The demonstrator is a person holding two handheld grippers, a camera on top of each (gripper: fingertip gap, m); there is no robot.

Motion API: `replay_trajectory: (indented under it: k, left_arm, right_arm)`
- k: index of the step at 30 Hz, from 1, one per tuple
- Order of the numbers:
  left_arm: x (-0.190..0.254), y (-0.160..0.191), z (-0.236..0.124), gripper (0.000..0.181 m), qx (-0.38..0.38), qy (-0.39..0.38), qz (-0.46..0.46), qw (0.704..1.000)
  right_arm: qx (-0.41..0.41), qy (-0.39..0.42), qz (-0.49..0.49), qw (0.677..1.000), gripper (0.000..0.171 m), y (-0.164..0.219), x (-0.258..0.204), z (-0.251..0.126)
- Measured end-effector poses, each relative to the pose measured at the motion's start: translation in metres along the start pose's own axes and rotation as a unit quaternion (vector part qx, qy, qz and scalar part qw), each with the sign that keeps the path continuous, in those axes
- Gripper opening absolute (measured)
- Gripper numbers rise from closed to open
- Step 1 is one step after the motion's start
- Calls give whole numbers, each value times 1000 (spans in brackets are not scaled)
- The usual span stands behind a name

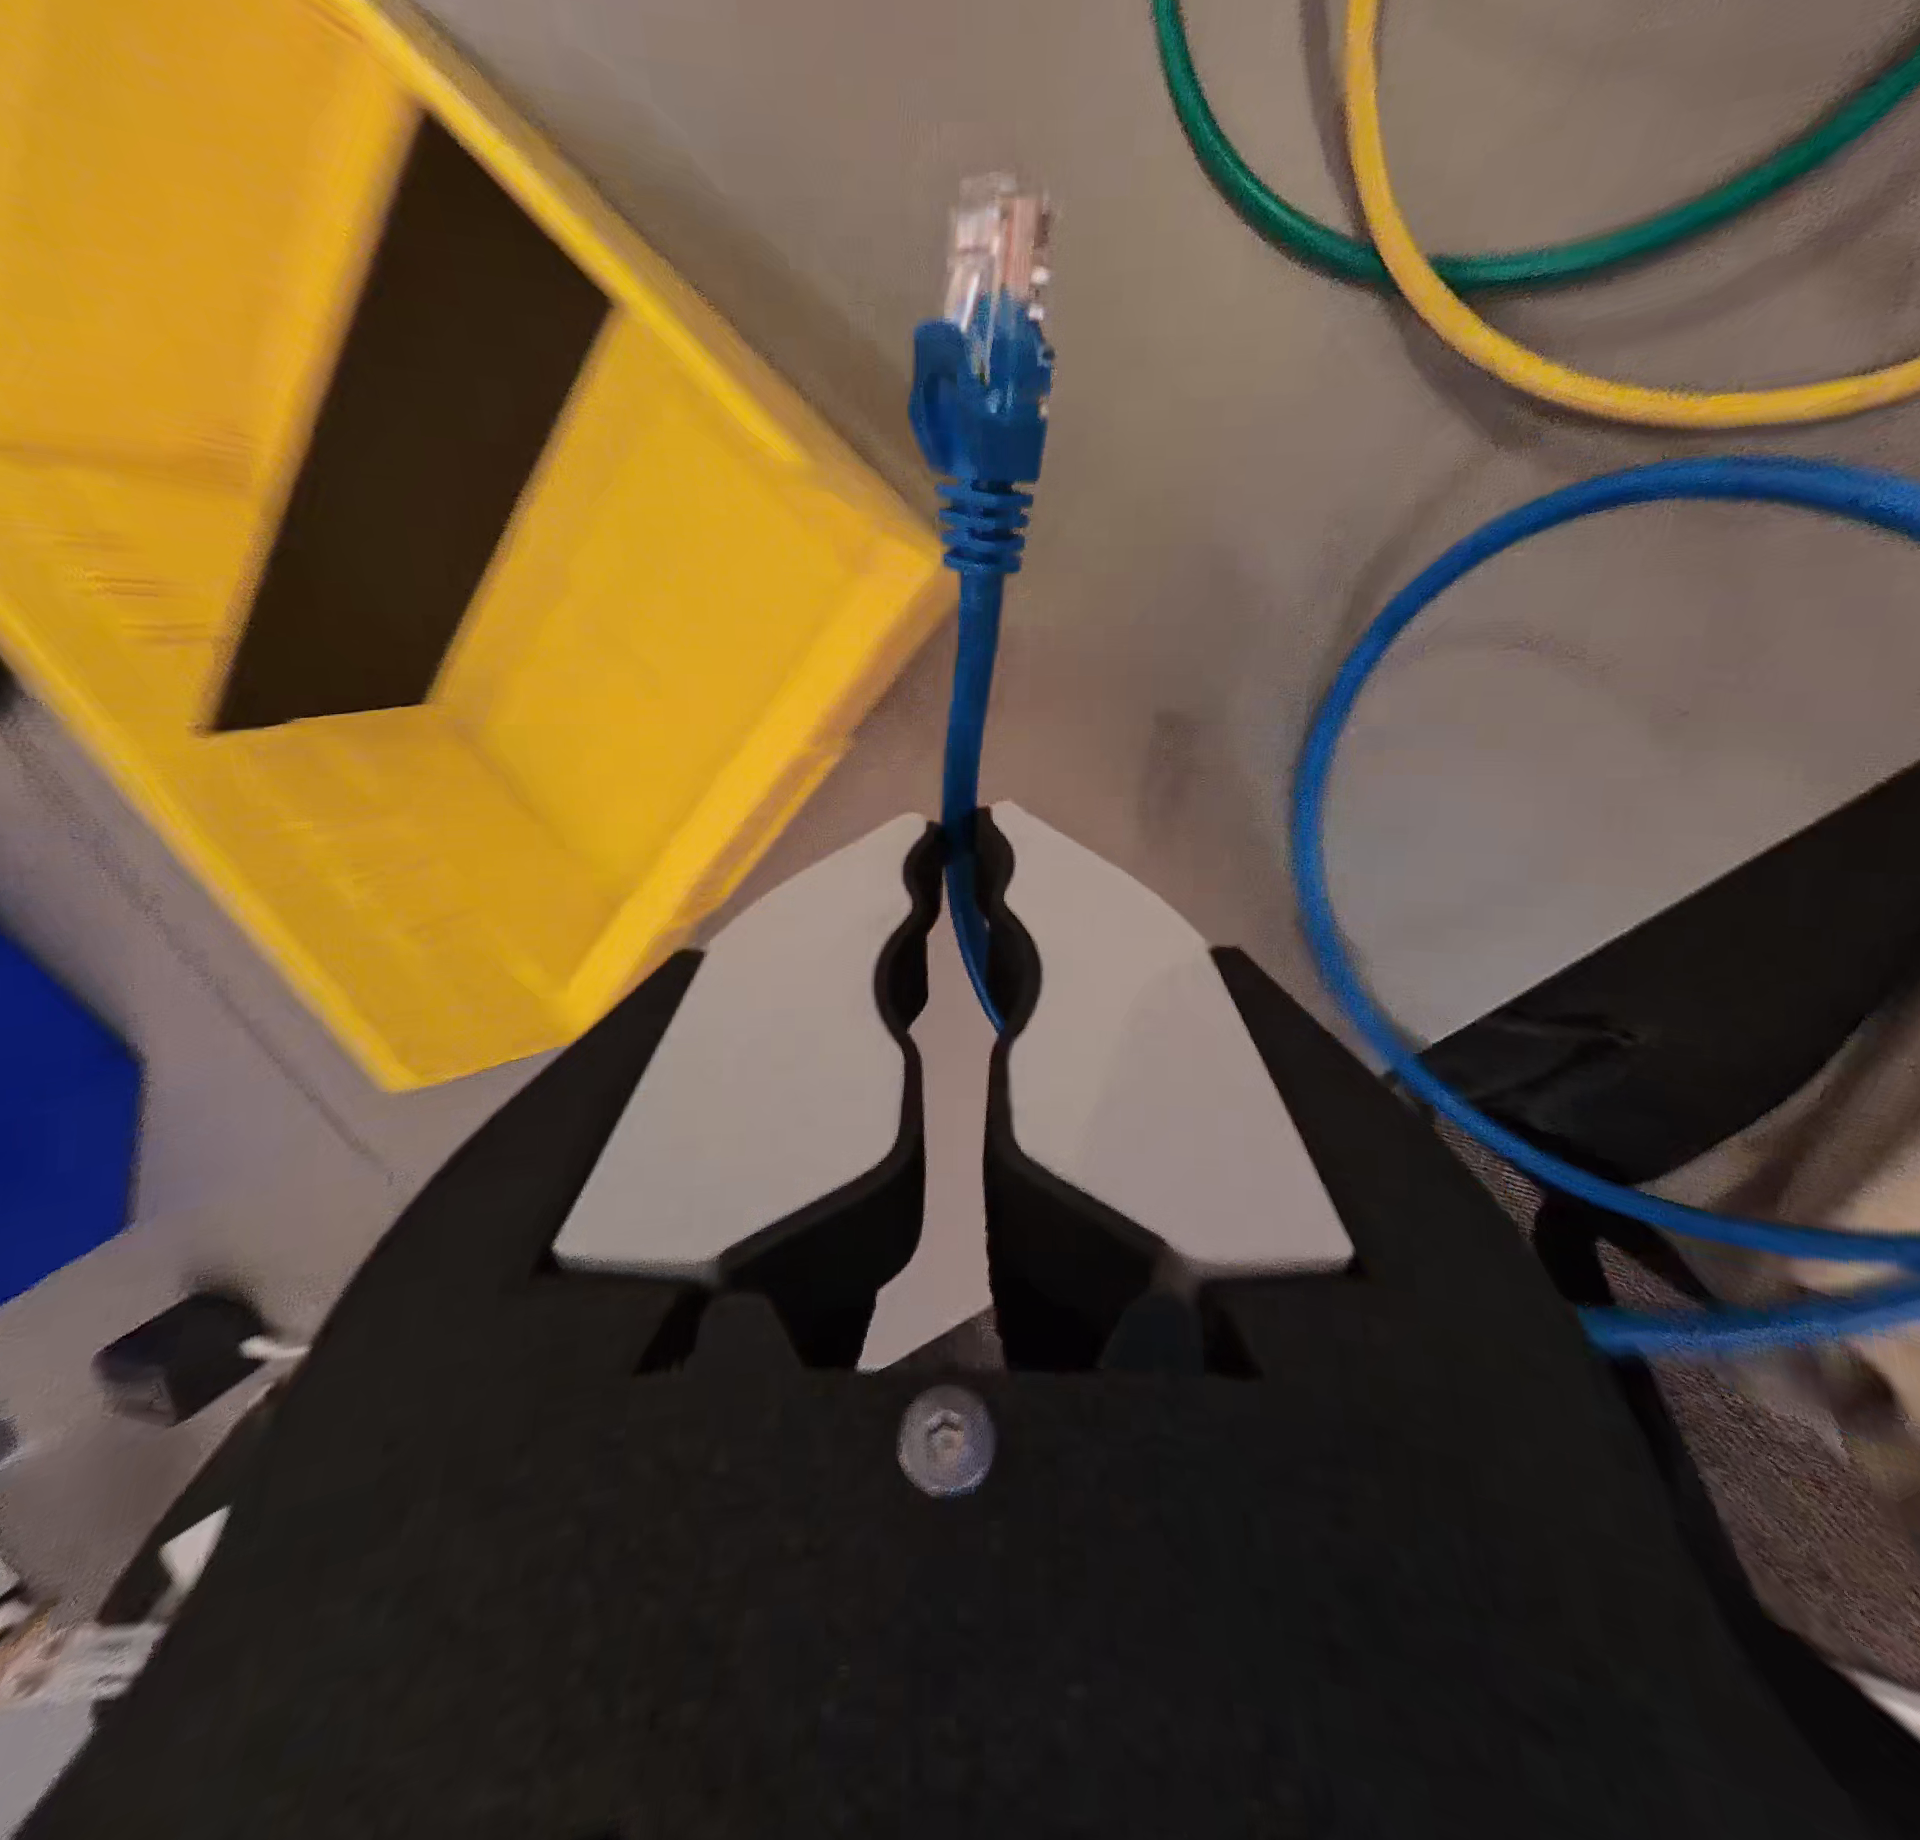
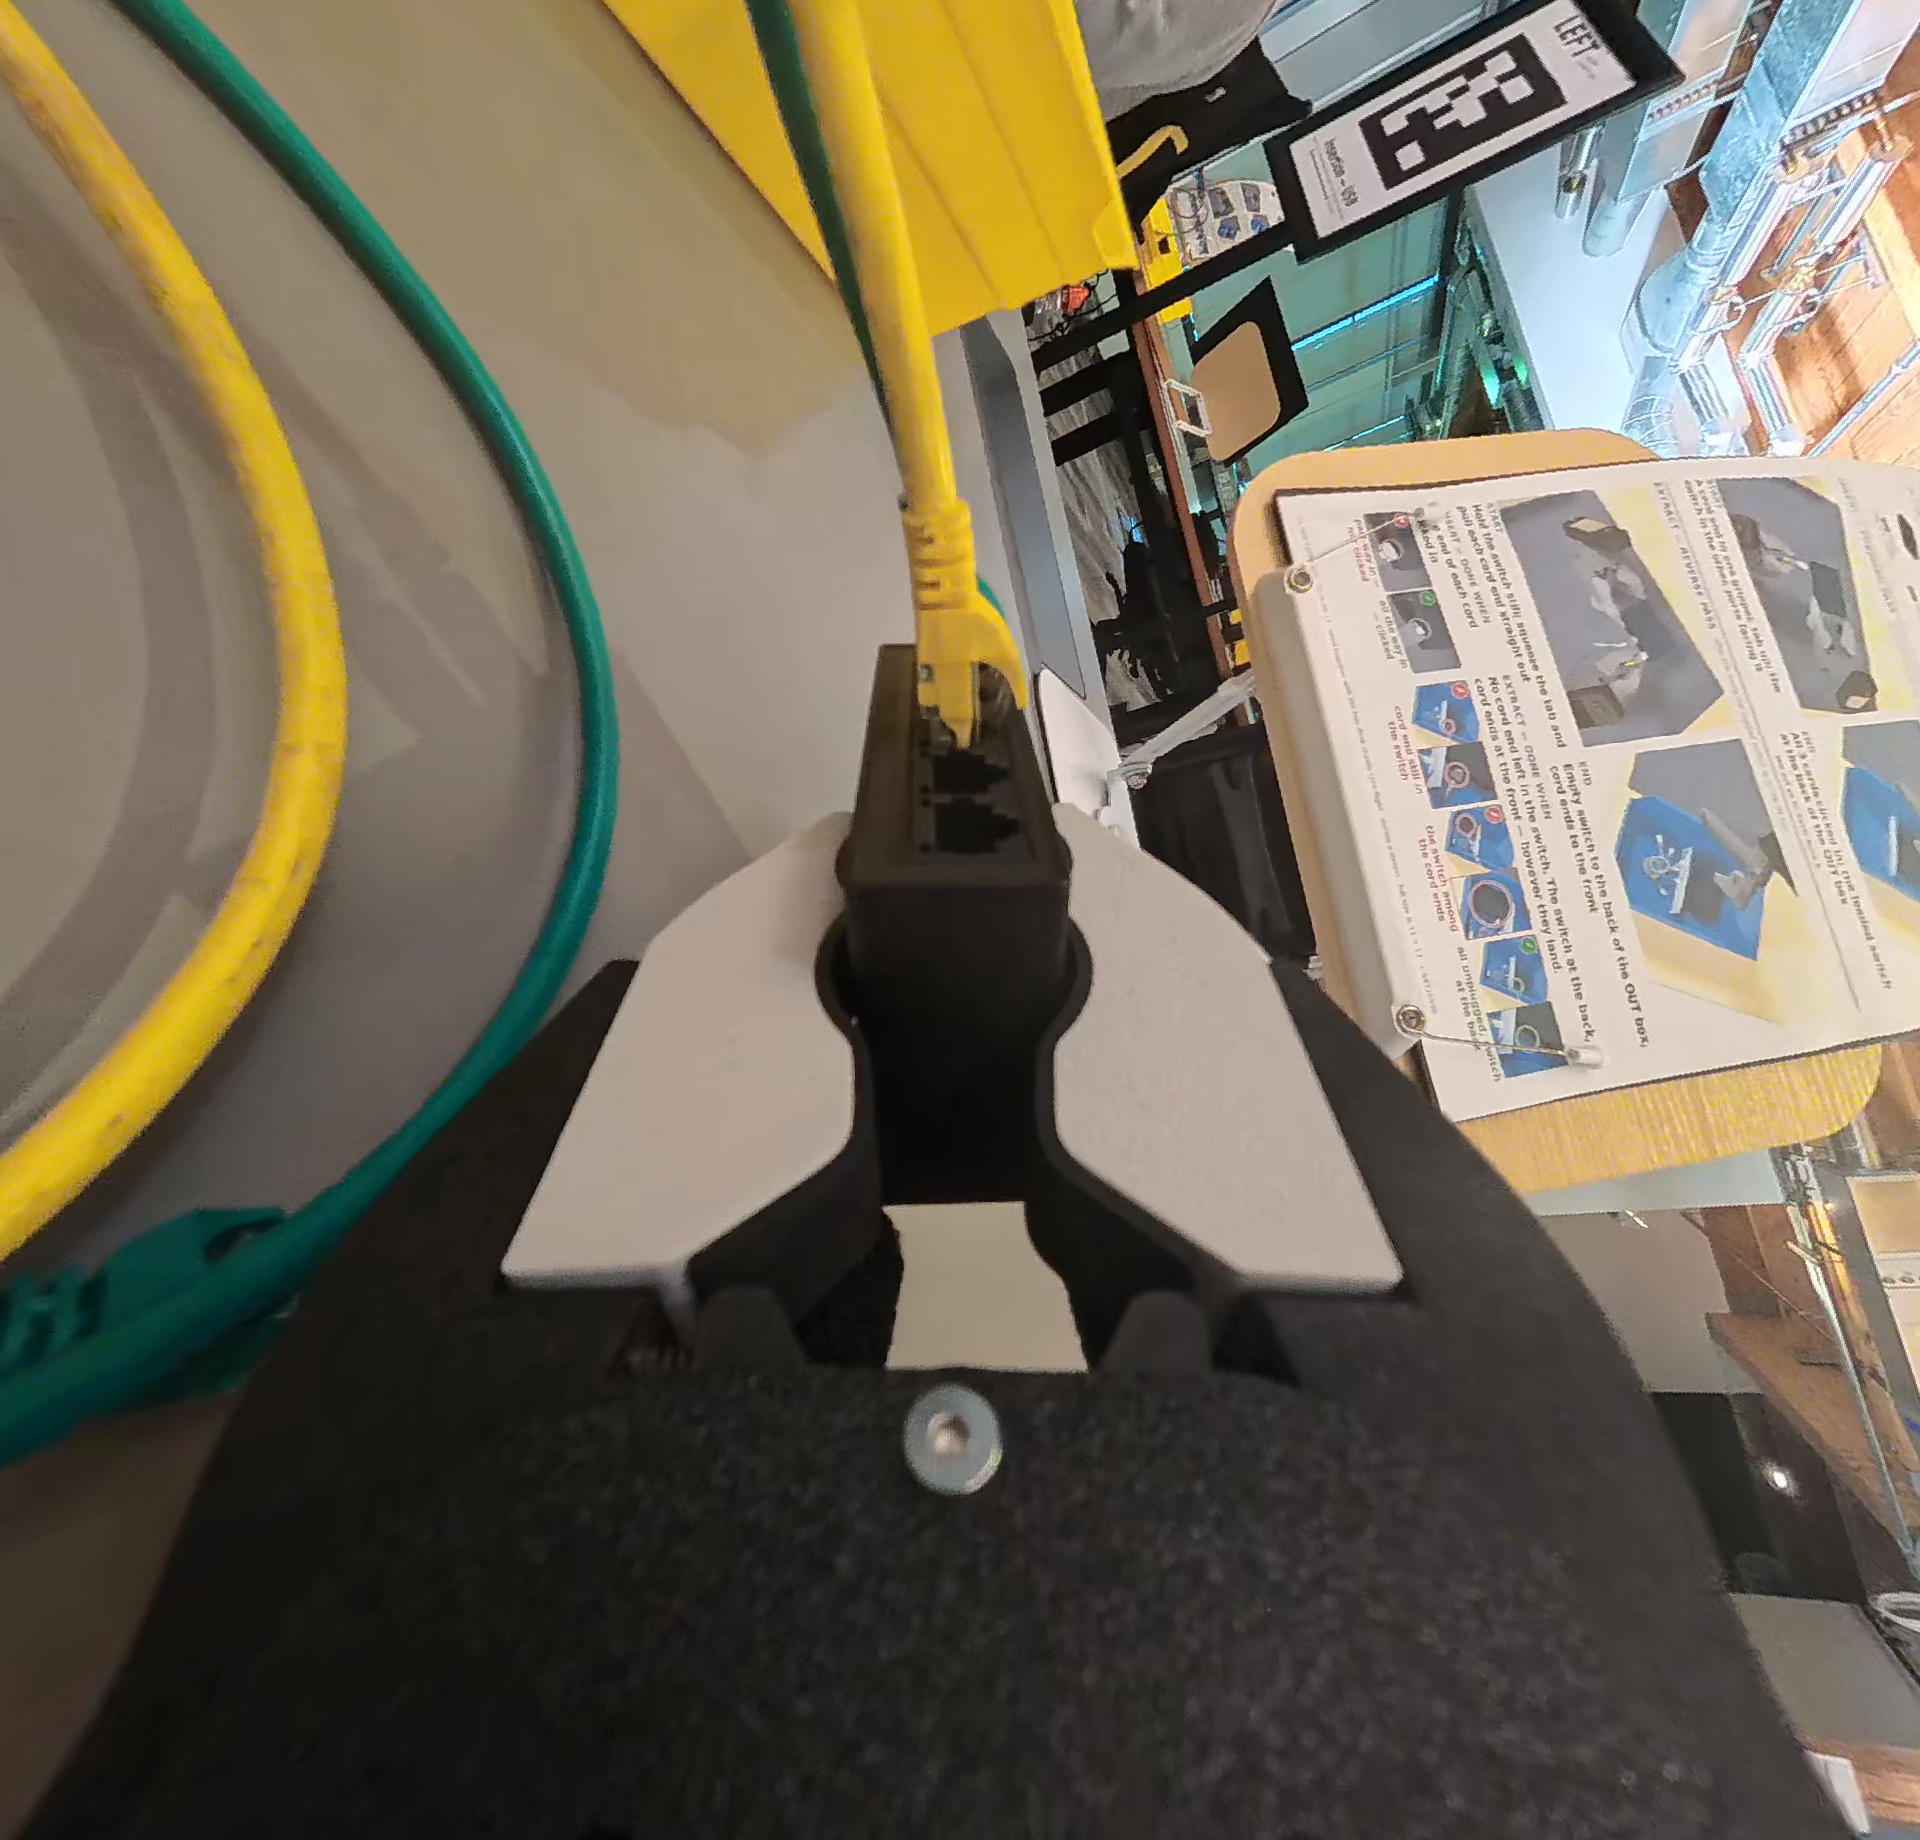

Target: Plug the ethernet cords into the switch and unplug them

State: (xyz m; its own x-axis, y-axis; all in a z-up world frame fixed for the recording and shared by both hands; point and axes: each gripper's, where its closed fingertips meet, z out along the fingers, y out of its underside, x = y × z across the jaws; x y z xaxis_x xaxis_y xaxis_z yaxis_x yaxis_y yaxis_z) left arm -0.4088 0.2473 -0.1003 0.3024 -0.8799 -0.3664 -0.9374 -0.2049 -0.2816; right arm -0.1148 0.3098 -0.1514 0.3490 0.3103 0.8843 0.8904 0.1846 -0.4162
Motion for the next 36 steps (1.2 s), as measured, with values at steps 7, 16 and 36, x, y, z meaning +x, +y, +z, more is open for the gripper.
replay_trajectory:
  k: [7, 16, 36]
  left_arm:
    - [68, -10, 69, 5, 52, 98, -29, 993]
    - [95, -33, 86, 7, 211, 264, -48, 940]
    - [116, -46, 88, 19, 257, 353, 159, 885]
  right_arm:
    - [-2, 0, -3, 1000, 30, 0, -1, 0]
    - [-2, -11, 11, 1000, 30, 2, -2, 2]
    - [-4, -26, 44, 999, 30, 6, -1, 5]
